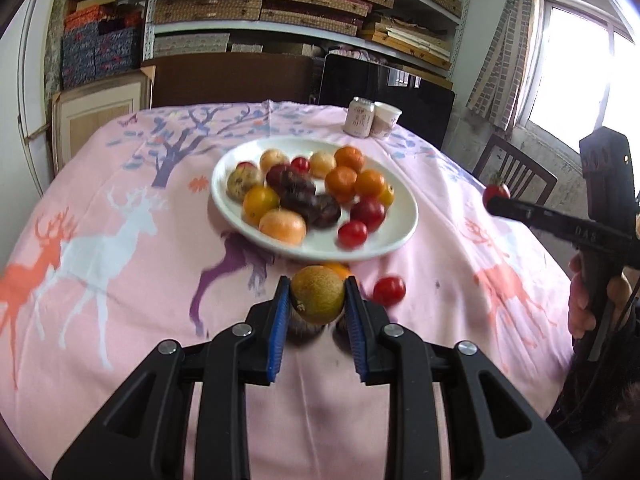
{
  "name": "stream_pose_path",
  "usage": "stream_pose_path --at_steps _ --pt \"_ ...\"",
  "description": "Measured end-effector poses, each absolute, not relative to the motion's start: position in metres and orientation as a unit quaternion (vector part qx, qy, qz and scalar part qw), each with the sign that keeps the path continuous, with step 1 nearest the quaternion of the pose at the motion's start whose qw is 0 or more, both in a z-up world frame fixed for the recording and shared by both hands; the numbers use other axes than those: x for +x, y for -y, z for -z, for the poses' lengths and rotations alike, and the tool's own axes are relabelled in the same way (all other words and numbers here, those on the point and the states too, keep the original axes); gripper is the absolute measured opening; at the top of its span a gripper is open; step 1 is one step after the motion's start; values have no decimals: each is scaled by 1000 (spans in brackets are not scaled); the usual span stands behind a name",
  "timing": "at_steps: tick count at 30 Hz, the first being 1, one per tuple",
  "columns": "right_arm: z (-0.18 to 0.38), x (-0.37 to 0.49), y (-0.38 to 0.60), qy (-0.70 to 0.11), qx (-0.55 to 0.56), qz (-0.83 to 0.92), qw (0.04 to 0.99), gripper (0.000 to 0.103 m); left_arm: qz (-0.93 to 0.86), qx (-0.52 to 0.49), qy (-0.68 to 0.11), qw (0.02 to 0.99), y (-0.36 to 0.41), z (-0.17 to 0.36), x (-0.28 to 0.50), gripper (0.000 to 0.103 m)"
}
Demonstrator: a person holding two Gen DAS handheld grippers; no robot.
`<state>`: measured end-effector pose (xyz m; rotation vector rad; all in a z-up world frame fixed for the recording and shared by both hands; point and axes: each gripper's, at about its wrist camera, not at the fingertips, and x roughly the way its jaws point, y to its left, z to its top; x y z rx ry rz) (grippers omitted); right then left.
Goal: Organize fruits
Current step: 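Carry both fruits over the white plate and open both tools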
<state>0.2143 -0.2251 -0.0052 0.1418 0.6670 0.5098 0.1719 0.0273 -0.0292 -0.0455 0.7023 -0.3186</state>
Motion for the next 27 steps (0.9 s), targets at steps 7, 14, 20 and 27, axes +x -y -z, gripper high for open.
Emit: stream_pose_path --at_steps 7,14,20,27 --pt "-32 282 190 -288 40 -237 927 30 150 -49 -343 926 -17 2 254 26" --pt "-4 345 140 -326 1 -234 916 36 117 -62 -376 917 -9 15 321 33" --pt "2 326 152 -315 30 -229 921 54 114 -72 -373 918 -21 18 306 51" --pt "21 257 189 -297 60 -229 925 69 140 19 -353 925 -10 27 222 62"
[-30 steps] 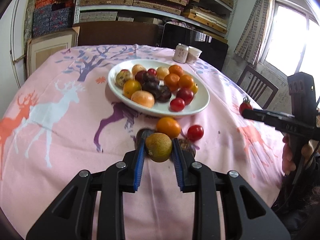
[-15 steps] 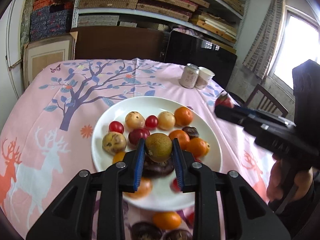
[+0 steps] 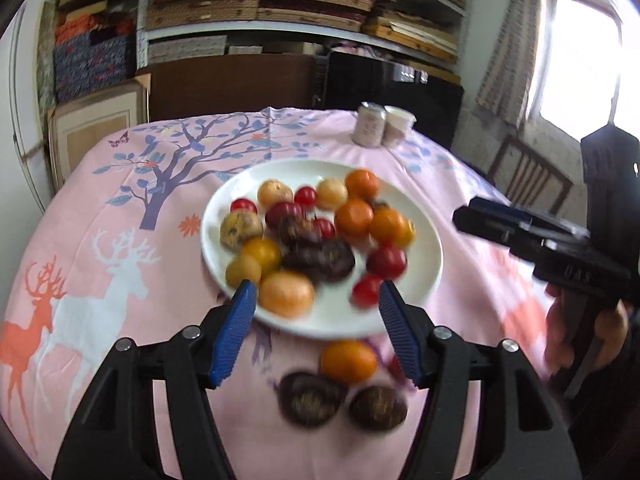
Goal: Organize fruits
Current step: 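Carry both fruits over the white plate and open both tools, then grasp a dark purple fruit with the left tool while the right tool grasps a red tomato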
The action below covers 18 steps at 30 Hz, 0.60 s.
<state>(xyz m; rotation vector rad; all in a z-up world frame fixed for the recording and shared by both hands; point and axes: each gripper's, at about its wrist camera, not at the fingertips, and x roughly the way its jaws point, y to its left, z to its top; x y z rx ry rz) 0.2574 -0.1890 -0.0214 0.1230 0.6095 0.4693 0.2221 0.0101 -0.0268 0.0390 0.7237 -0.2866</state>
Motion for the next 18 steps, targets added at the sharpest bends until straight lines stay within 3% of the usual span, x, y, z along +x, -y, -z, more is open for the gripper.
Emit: stream_pose_path --at_steps 3,8,12,18 --pt "37 241 197 -304 65 -228 923 69 128 70 -363 920 -8 46 195 62" --pt "47 237 203 -317 72 -226 918 69 111 73 -395 909 -21 68 185 61" --pt "50 235 199 -320 61 -229 917 69 115 86 -417 898 -15 79 191 46" --pt "56 237 195 -334 52 -238 911 69 124 93 -434 888 -1 85 204 44"
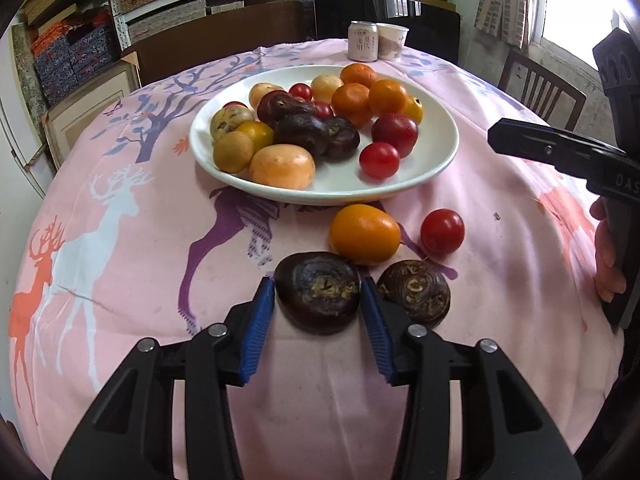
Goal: Organize fruits
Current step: 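Grasp a dark purple fruit with the left tool while the right tool grasps a red tomato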
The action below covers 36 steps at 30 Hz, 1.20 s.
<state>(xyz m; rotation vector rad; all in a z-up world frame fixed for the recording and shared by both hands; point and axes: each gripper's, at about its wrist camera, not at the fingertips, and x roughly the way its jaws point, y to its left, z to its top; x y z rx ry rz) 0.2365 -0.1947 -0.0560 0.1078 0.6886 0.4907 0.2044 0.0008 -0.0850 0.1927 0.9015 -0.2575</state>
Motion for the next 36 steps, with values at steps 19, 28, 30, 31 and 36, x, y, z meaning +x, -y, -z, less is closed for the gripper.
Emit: stream_pose_path --at_steps 19,28,30,31,36 --pt "65 223 151 -366 -36 -322 873 69 175 -90 -387 901 -50 71 205 44" --pt "76 230 138 -401 -57 -312 859 59 176 -83 -394 898 -50 70 206 44" --pt "78 230 132 -409 -64 -317 853 52 173 -81 -393 900 -49 70 206 44" --pt "80 231 129 -413 -69 -318 851 51 173 -82 -392 900 -48 70 206 44" --pt "87 236 125 -433 -69 -320 840 34 173 -82 -393 899 -48 70 207 44"
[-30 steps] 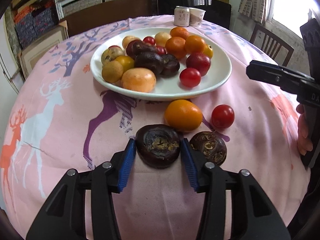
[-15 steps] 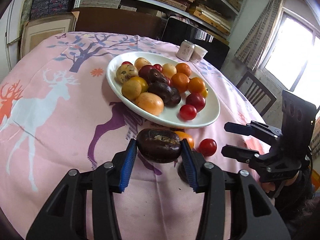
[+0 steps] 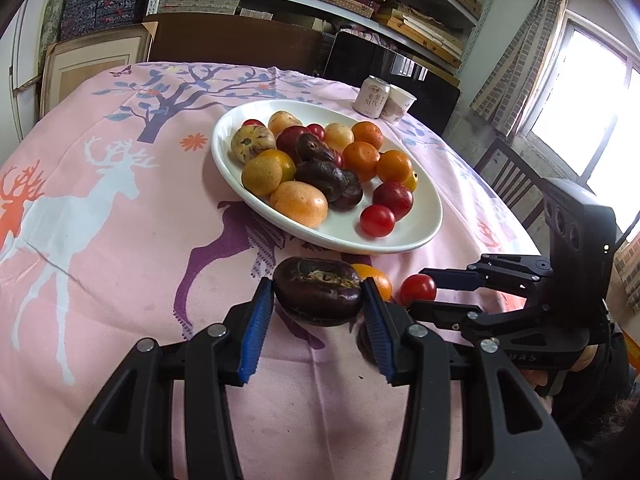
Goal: Organize fruits
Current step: 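Grasp a dark purple fruit with the left tool while the right tool grasps a red tomato, then carry both fruits over the white plate and open both tools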
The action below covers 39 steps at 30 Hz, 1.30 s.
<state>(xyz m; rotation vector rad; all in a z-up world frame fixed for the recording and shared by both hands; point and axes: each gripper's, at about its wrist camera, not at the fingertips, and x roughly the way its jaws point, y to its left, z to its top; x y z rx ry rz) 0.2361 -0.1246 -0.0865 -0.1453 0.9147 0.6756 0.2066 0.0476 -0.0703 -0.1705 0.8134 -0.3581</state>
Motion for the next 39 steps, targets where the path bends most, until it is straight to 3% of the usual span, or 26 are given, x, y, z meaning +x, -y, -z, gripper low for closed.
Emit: stream_pose_path --at_steps 18,29,39 --pt "66 232 153 -386 -4 -313 868 30 164 -76 -362 914 -46 61 199 44" --pt "-27 273 189 -257 35 -227 939 30 185 -24 -320 929 -1 -2 253 45" --pt "0 349 151 -300 9 -213 930 31 139 -82 -373 914 -8 18 337 46"
